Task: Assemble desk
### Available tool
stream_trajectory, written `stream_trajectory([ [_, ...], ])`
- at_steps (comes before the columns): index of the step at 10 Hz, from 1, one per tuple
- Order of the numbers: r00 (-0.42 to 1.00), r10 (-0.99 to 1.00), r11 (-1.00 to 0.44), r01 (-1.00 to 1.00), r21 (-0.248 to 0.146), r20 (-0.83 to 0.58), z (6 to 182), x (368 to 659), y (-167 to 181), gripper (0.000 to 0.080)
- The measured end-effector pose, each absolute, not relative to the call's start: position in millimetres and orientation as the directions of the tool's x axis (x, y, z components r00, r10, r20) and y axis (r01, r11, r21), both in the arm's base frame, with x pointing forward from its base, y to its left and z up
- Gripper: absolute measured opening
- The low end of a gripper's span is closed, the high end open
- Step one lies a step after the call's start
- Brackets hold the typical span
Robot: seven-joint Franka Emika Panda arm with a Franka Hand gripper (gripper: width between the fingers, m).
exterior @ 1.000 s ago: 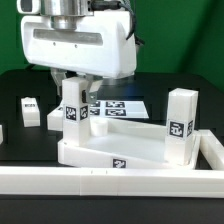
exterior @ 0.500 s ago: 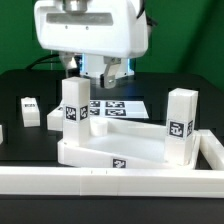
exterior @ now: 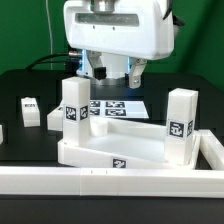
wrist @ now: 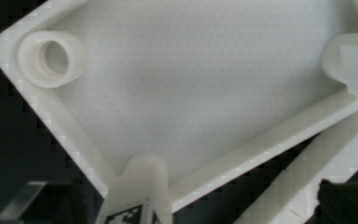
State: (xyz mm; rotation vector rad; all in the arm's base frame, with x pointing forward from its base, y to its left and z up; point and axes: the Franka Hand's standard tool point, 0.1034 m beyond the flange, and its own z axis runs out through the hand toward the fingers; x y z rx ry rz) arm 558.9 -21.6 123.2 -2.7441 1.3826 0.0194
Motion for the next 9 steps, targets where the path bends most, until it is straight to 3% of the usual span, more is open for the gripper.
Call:
stream_trajectory([
  [4, 0.594, -0.803, -0.592, -0.804, -0.054, -0.045, 121.6, 558.1, -20.8, 0.0649],
  [6, 0.498, -0.865, -0.496, -0.867, -0.035, -0.066, 116.5, 544.4, -7.1, 0.0649],
  [9, 0.496, -0.865, -0.495, -0.868, -0.039, -0.069, 113.3, 542.4, -3.6, 0.0649],
])
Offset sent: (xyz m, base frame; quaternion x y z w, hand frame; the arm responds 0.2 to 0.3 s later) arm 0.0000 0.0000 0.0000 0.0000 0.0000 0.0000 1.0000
